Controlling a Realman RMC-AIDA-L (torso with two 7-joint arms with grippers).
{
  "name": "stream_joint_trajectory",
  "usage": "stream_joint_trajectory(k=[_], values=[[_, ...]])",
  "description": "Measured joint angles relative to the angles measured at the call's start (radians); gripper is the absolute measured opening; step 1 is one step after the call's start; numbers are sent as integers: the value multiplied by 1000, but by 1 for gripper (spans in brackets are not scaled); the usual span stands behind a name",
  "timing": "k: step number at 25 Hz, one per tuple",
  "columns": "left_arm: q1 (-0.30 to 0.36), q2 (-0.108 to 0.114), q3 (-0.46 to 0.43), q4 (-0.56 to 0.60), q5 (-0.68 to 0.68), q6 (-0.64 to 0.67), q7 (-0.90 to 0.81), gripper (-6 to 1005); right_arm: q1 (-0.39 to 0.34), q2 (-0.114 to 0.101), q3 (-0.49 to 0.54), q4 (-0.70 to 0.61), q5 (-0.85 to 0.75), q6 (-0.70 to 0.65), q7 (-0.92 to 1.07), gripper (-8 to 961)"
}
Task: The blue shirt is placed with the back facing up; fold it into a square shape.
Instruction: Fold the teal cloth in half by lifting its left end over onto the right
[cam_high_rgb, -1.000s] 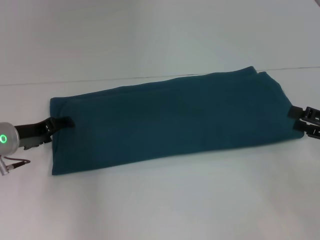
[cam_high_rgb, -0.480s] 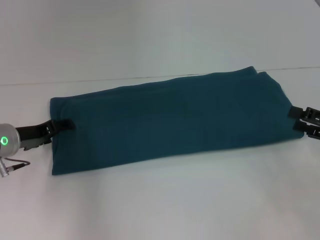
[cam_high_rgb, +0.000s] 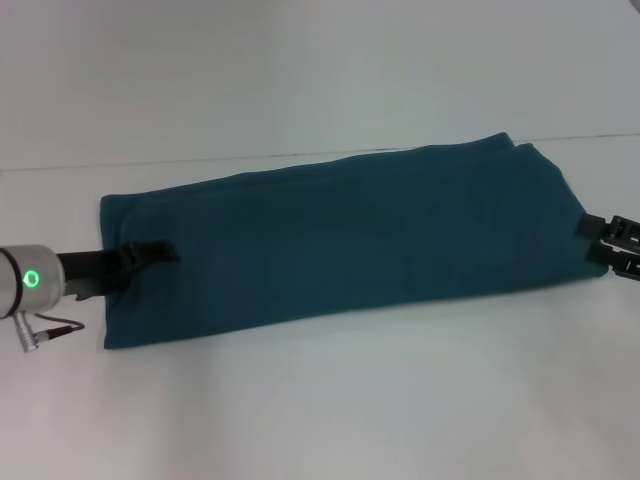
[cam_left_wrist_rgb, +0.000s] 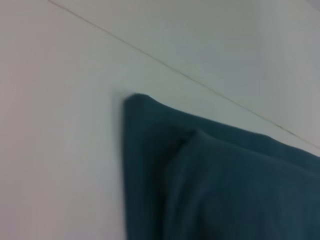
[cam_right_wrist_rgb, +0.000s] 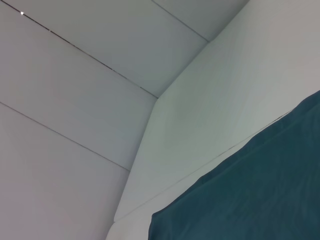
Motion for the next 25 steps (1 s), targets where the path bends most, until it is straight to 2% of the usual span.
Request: stream_joint_trajectory(k=[10, 15, 21, 25], values=[[-20, -8, -6, 24, -43, 33, 39, 821, 0, 0, 0, 0, 0, -4, -3, 922], [-10, -1, -8, 18, -47, 42, 31, 612, 0, 2, -1, 0, 0, -6, -4, 923], [0, 2, -9, 22, -41, 34, 31, 411, -4, 4, 0, 0, 0, -6, -4, 923], [7, 2, -9, 34, -42, 33, 30, 350, -8, 4, 0, 0, 0, -6, -4, 924]])
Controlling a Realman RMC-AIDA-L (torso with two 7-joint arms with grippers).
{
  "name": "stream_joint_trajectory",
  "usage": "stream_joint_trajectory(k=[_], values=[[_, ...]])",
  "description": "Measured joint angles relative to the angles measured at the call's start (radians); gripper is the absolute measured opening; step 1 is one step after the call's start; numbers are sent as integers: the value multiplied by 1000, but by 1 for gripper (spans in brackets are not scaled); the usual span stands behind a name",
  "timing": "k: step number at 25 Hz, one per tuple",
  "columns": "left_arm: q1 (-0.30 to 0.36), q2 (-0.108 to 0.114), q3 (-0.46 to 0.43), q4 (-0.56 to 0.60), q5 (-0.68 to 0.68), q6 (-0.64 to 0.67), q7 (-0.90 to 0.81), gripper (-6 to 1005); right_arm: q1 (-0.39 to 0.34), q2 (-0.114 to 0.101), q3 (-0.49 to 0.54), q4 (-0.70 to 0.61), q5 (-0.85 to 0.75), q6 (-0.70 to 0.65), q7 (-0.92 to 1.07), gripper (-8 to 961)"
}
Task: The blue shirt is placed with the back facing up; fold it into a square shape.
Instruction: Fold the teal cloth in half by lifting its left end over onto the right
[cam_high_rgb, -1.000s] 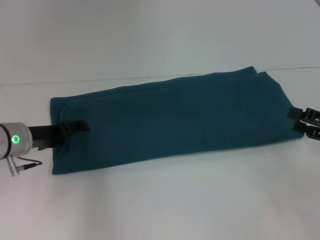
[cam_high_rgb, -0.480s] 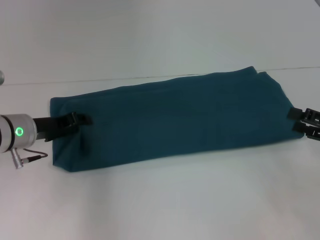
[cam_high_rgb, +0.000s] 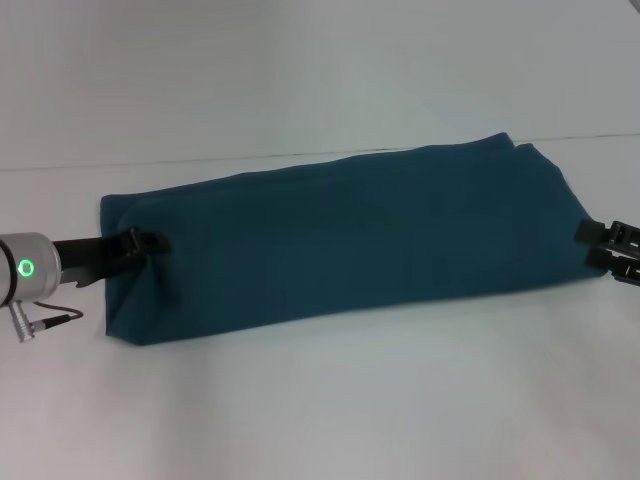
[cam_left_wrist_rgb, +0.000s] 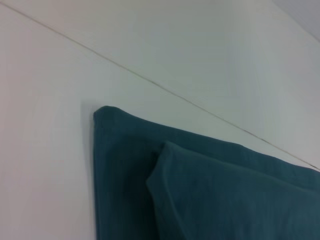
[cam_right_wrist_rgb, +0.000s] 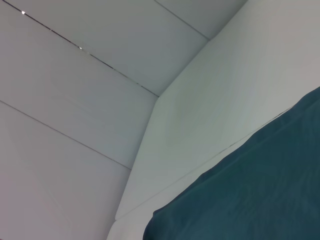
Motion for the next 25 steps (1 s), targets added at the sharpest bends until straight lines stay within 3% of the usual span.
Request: stream_joint_trajectory(k=[9, 13, 15, 20, 25], values=[[20, 0, -22, 24, -5, 5, -12, 463, 1, -1, 0, 0, 1, 0, 2, 923], [89, -40, -29, 178, -72, 43, -15, 579, 1, -3, 0, 0, 3, 0, 3, 923], [114, -46, 15, 212, -128, 68, -8, 637, 0, -3, 0, 0, 6, 0, 4, 923], [83, -42, 64, 106, -156, 76, 9, 747, 0, -3, 5, 0, 3, 1, 4, 922], [72, -37, 64, 44, -152, 28, 22, 740, 4, -3, 7, 0, 2, 2, 4, 924]])
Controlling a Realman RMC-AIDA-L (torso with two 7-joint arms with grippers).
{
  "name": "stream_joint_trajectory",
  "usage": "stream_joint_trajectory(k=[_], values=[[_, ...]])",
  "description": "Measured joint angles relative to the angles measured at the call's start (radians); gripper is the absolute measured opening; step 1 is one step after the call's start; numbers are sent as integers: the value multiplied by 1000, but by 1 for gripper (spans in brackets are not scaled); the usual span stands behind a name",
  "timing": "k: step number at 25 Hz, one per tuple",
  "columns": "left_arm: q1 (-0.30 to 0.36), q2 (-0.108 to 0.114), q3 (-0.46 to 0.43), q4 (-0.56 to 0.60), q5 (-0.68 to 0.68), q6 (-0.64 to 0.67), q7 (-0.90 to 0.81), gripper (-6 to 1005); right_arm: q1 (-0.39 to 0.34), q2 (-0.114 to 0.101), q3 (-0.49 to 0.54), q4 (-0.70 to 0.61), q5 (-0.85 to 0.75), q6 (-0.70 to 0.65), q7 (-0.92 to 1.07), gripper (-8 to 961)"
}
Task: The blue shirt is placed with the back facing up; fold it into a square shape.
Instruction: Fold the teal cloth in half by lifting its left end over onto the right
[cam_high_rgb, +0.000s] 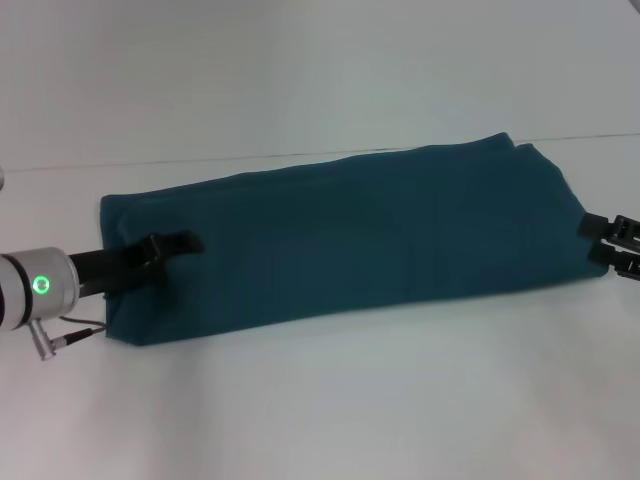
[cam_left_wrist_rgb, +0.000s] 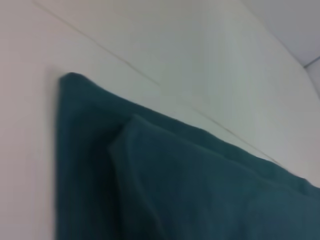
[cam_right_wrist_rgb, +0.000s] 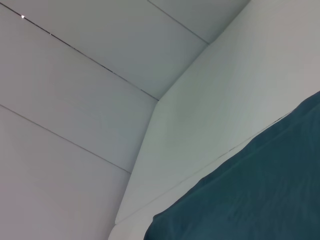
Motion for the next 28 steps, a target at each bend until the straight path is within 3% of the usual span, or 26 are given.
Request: stream_joint_trajectory(k=[8, 14, 18, 24, 28], values=[[11, 17, -48, -38, 26, -67, 1, 743, -5, -3, 1, 8, -1, 4, 0, 923], [24, 21, -75, 49, 18, 64, 18, 754, -2, -5, 2, 11, -1, -1, 0, 922], [46, 7, -59, 122, 24, 116, 173, 761, -3, -5, 2, 11, -1, -1, -2, 923], [5, 29, -71, 66, 128, 123, 186, 771, -5, -5, 2, 11, -1, 0, -7, 924], [30, 5, -83, 113, 107, 90, 159, 825, -5, -4, -1, 11, -2, -1, -8, 924]])
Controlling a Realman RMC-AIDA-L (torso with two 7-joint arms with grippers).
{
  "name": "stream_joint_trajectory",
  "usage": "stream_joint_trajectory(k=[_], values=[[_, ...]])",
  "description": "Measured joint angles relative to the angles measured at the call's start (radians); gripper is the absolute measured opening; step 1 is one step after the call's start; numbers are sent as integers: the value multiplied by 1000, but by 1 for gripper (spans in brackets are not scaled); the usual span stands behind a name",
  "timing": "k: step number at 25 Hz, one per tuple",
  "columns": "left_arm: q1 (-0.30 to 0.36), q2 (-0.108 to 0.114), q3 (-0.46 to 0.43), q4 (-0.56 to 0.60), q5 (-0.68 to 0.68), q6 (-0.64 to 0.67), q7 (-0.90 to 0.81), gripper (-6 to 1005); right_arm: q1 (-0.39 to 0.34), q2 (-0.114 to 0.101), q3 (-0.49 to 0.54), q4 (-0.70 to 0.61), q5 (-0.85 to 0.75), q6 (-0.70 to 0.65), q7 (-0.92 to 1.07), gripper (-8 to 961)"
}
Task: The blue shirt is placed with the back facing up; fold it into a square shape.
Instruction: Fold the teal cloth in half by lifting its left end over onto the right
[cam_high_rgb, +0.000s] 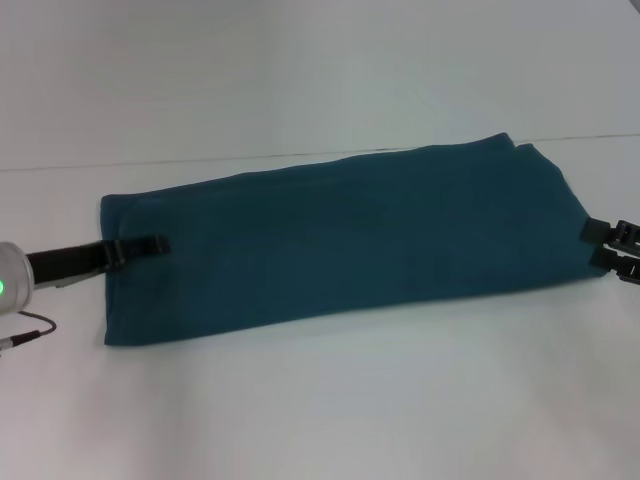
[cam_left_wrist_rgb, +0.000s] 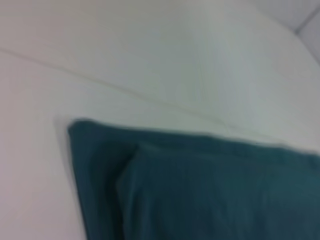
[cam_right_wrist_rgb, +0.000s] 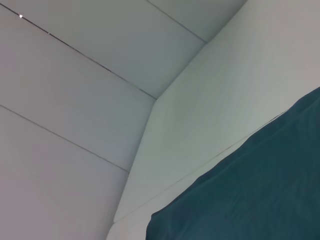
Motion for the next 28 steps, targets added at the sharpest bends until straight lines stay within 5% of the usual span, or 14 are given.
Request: stream_joint_trajectory(k=[21, 28], values=[[-62, -11, 3, -196, -16, -211, -5, 853, -2, 1, 0, 0, 0, 7, 8, 922], [-38, -11, 4, -101, -17, -150, -7, 854, -1, 0, 4, 0, 0, 1, 8, 923]])
